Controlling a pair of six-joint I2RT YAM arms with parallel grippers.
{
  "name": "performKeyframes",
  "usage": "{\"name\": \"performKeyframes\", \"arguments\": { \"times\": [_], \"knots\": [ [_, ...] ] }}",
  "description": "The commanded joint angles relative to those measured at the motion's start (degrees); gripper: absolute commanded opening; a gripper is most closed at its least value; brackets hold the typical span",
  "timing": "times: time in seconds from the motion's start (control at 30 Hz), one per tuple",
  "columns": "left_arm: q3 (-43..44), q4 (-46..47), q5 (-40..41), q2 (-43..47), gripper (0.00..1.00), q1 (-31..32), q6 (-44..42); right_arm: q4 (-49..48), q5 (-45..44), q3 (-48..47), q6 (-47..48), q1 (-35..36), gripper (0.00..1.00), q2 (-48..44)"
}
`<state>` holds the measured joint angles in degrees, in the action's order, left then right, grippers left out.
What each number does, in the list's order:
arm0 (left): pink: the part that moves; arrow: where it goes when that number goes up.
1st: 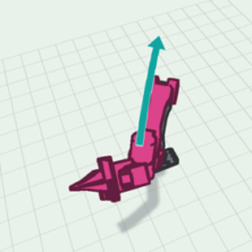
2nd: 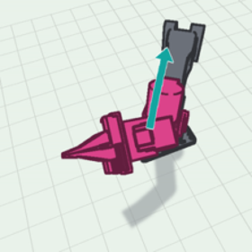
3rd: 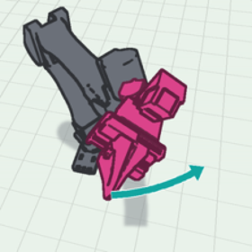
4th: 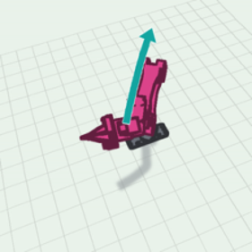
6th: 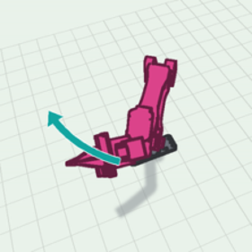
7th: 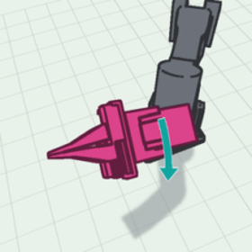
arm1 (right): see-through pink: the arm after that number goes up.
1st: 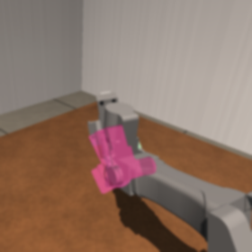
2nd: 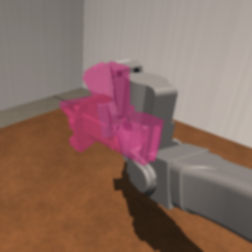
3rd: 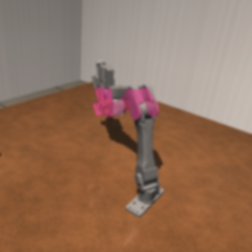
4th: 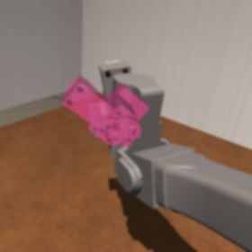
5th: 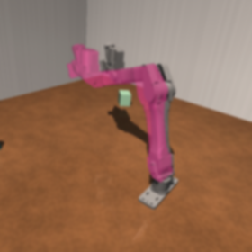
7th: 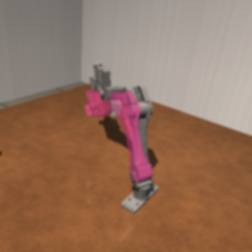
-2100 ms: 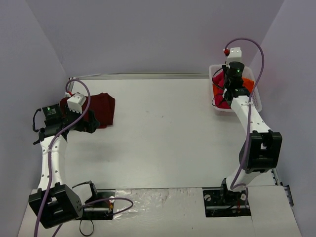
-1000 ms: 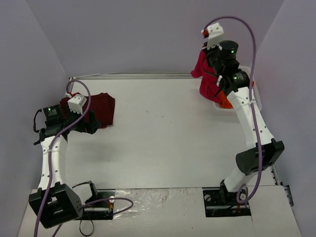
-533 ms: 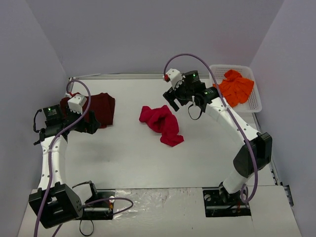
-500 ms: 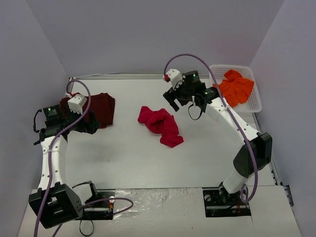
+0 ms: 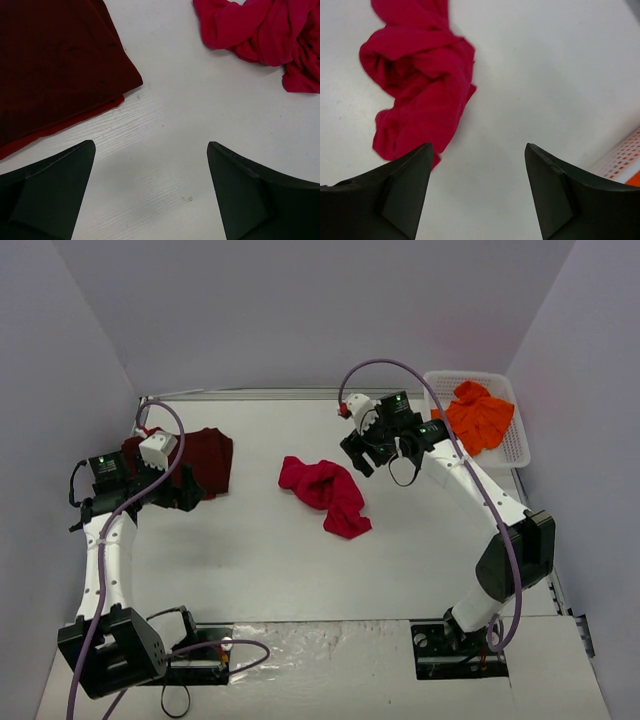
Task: Fold and stack the t-shirts
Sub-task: Flatten out the tshirt
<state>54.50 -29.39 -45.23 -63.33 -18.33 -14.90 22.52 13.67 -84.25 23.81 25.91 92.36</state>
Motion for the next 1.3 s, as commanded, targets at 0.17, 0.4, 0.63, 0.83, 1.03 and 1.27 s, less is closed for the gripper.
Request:
{"name": "performKeyframes", "arguments": {
  "times": [0.17, 0.4, 0.63, 0.83, 1.03, 1.27],
  "knots": [
    [0.96, 0.03, -1.79, 0.31, 0.94, 0.31, -0.84, 21.51, 8.66, 2.94, 7.56, 4.31, 0.66, -0.24],
    [1.57, -0.32, -1.70, -1.62, 0.94, 0.31, -0.84, 23.36, 7.07, 10.15, 9.41, 8.54, 0.65, 0.10],
    [1.49, -0.58, -1.09, -0.48, 0.94, 0.31, -0.92, 19.06, 6.55, 13.58, 10.90, 8.45, 0.59, 5.72],
    [0.96, -0.23, -0.91, 1.72, 0.94, 0.31, -1.28, 13.69, 5.05, 11.92, 10.29, 8.28, 0.58, 11.08],
    [0.96, -0.41, -0.91, 1.89, 0.94, 0.22, -1.45, 10.00, 2.86, 8.93, 9.50, 7.66, 0.53, 14.60],
    [0.70, -0.32, -1.00, 1.46, 0.94, 0.22, -1.72, 7.10, 0.83, 8.05, 8.97, 6.52, 0.39, 16.89]
  ]
}}
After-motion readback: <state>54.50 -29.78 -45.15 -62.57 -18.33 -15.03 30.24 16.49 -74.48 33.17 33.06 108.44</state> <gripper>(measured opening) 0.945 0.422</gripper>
